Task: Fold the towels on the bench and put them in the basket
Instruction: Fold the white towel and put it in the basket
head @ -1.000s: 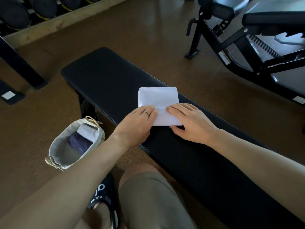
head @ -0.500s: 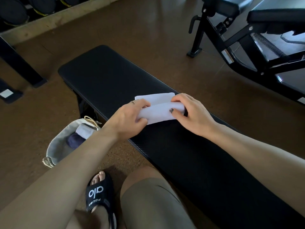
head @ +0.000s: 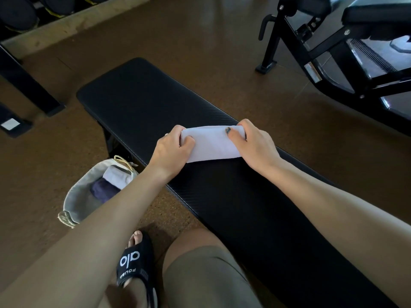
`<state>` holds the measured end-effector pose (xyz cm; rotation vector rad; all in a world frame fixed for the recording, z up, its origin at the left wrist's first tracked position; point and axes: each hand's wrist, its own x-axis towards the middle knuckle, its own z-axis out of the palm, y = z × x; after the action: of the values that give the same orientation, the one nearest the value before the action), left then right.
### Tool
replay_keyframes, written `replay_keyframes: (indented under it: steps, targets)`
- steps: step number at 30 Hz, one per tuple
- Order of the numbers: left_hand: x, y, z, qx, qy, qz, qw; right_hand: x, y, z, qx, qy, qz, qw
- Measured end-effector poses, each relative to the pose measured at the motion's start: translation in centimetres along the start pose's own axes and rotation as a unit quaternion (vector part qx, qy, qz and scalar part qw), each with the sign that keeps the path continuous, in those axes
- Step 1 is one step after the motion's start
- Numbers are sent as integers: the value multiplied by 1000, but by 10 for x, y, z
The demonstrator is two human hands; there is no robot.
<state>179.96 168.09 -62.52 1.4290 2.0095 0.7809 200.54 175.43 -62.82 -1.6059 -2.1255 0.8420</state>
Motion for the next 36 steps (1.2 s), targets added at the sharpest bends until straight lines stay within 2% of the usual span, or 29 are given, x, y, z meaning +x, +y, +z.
replay_keyframes:
  steps: [2, 5, 8, 10, 13, 15, 17, 19, 22, 25, 29, 32, 36]
  targets:
    - [4, 0, 2, -4, 1, -9, 1000, 0, -2, 3, -11, 12, 3, 1000]
    - [6, 3, 6, 22, 16, 22, 999, 3, -1, 7, -15, 61, -21, 998]
    - [4, 6, 8, 109, 25, 35, 993, 6, 2, 8, -39, 98, -106, 989]
    - [2, 6, 6, 200, 56, 47, 977, 7, 3, 10, -89, 125, -186, 971]
    - [2, 8, 4, 313, 132, 202, 918, 10, 6, 11, -163, 155, -258, 940]
    - [-1, 9, 7, 342, 101, 316, 879, 13, 7, 8, -180, 163, -285, 927]
    - [-3, 7, 9, 323, 79, 353, 874, 13, 8, 2, -203, 147, -316, 915]
    - [-4, 0, 8, 310, 71, 344, 883, 10, 11, -3, -238, 91, -327, 910]
    - [-6, -7, 7, 350, 28, 313, 883, 7, 19, -8, -270, 23, -326, 906]
    - [-5, -2, 11, 390, 17, 269, 880, 10, 20, -8, -268, 3, -317, 910]
    - [-1, 10, 9, 416, 22, 263, 870, 21, 10, -14, -277, -25, -331, 902]
    - [0, 15, 0, 358, 30, 234, 903, 23, 3, -18, -290, -55, -346, 891]
    - [-13, -3, -11, 187, -4, 140, 972, 13, -10, -13, -313, -74, -330, 888]
